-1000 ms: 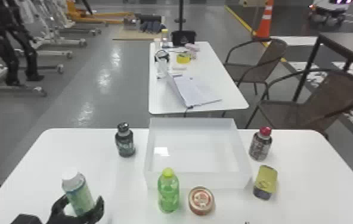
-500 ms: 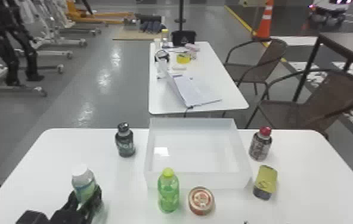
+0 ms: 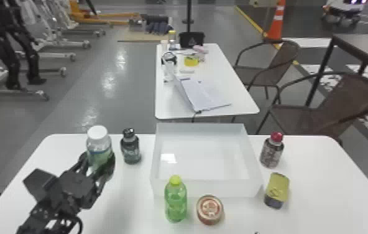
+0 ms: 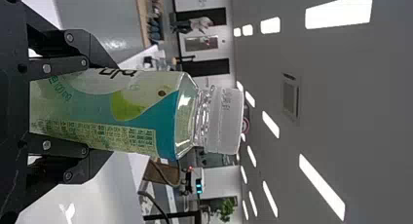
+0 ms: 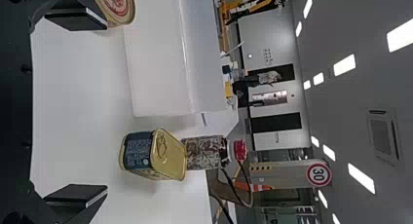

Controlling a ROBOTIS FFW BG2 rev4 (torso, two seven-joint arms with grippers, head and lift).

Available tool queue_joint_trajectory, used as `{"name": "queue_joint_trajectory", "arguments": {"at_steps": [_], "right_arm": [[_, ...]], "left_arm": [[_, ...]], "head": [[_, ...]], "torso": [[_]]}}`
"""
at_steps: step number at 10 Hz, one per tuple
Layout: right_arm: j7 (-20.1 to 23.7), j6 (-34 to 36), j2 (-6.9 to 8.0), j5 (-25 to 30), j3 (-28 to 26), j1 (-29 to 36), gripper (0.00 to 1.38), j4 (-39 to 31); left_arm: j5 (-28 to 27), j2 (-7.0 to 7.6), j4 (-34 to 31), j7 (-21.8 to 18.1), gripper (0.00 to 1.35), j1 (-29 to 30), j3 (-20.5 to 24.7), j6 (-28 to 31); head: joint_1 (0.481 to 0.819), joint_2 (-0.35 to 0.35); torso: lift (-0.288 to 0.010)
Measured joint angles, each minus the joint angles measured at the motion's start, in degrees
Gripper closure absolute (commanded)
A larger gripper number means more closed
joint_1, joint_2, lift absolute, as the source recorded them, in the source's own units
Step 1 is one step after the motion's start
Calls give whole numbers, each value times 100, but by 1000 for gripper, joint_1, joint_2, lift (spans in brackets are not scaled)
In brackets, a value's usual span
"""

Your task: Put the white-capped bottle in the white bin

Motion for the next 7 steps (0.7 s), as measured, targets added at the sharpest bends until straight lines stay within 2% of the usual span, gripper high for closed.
{"name": "queue_joint_trajectory", "arguments": {"at_steps": [1, 2, 4, 6, 7], "right_arm": [[0, 9, -6, -4, 8, -11, 108, 6], [0, 46, -39, -18, 54, -52, 108, 18], [0, 71, -76, -48, 121, -125, 108, 52], [0, 83, -79, -69, 179, -190, 108, 97], [0, 92, -79, -72, 208, -227, 108, 117]], "left_arm": [[-87, 3, -216, -112, 1124, -268, -235, 317], [-116, 72, -235, -105, 1124, -512, -539, 474], [-843, 286, -84, -365, 1124, -1100, -1196, 521], [-1630, 694, 354, -394, 1124, -1776, -2167, 445], [-2092, 738, 712, -480, 1122, -2058, -2495, 400]], "head": [[549, 0], [549, 0], [549, 0], [549, 0], [549, 0]], "torso": [[-100], [-100], [-100], [-100], [-100]]}}
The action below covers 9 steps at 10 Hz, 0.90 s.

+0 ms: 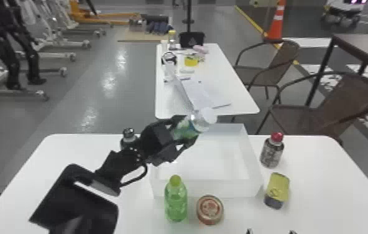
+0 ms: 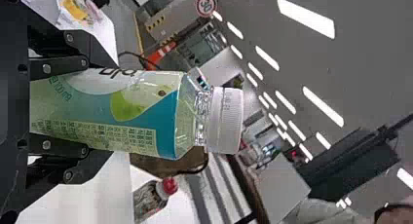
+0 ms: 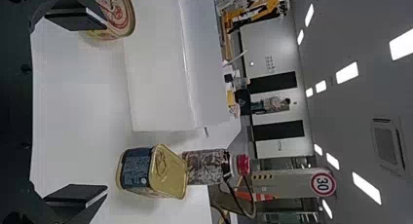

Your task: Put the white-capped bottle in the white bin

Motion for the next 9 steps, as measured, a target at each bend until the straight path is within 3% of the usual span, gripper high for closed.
{"name": "queue_joint_trajectory", "arguments": {"at_steps": [2, 4, 6, 7, 8, 9], "right_arm": [[0, 14, 0, -2, 27, -37, 108, 19], [0, 23, -5, -11, 52, -70, 108, 35], [0, 23, -17, -27, 64, -78, 110, 38], [0, 23, -25, -36, 64, -78, 110, 37], [0, 23, -30, -43, 64, -78, 110, 36], [0, 23, -34, -46, 64, -78, 108, 36]], "left_arm": [[-916, 33, 529, -334, 1122, -467, -716, 430], [-1974, 108, 665, -622, 1072, -872, -1552, 862], [-2188, 124, 675, -613, -1, -921, -1659, 896], [-2189, 125, 645, -614, 16, -923, -1653, 985], [-2172, 125, 618, -614, 256, -923, -1643, 1013], [-2162, 123, 596, -608, 400, -919, -1627, 989]], "head": [[549, 0], [549, 0], [549, 0], [549, 0], [549, 0], [549, 0]], "torso": [[-100], [-100], [-100], [-100], [-100], [-100]]}}
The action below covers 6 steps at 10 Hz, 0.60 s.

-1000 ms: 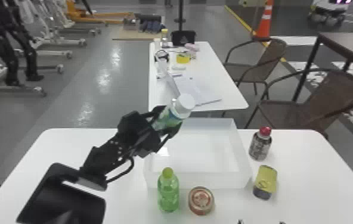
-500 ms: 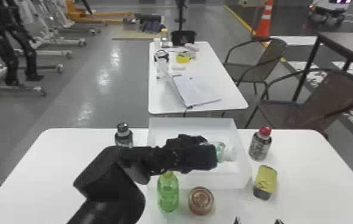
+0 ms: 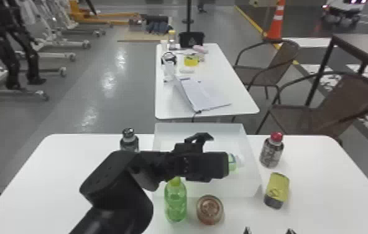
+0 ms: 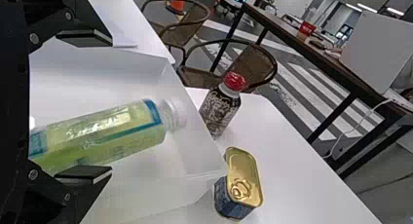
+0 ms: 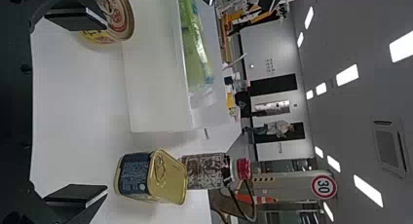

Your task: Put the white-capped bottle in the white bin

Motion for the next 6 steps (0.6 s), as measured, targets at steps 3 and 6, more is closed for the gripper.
{"name": "queue_joint_trajectory", "arguments": {"at_steps": [3, 6], "right_arm": [[0, 0, -16, -40, 0, 0, 110, 11], [0, 0, -31, -35, 0, 27, 110, -13]], "left_arm": [[17, 0, -151, -14, 473, 118, 225, 23], [364, -214, -858, 101, 473, 1048, 1659, 147]], "head": [[549, 0], [549, 0]], "torso": [[-100], [-100]]}}
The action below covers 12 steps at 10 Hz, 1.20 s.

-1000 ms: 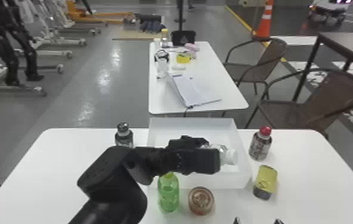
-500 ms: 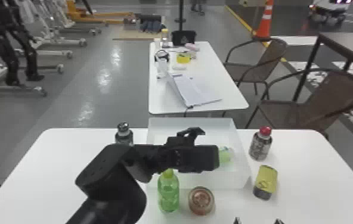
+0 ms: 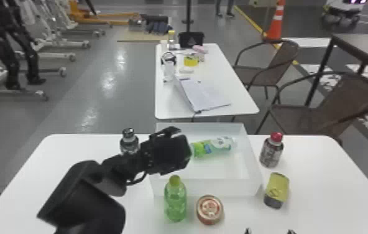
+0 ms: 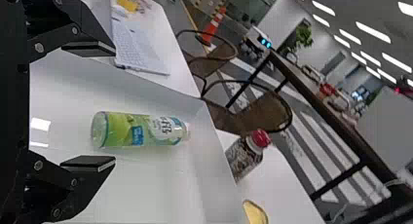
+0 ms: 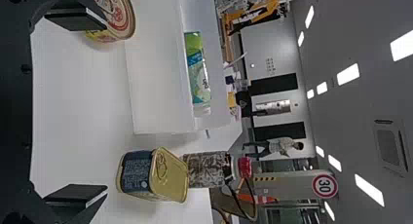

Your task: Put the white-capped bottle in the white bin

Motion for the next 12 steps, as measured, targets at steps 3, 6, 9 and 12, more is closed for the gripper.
{"name": "queue_joint_trajectory", "arguments": {"at_steps": [3, 6, 9, 12], "right_arm": [[-5, 1, -53, -28, -9, 77, 110, -52], [-9, 67, -85, 4, -9, 103, 110, -100], [-88, 71, -101, 63, -17, 244, 110, -206], [-132, 66, -121, 163, -25, 359, 110, -309]], "left_arm": [[1398, -612, -311, 423, 478, 1364, 2228, -821], [3401, -640, -160, 862, 478, 2336, 3230, -1336], [4735, -639, 425, 1173, 478, 2885, 3258, -2226], [5035, -639, 462, 1567, 478, 3223, 3172, -2487]], "head": [[549, 0], [549, 0], [549, 0], [549, 0]], "torso": [[-100], [-100], [-100], [-100]]}}
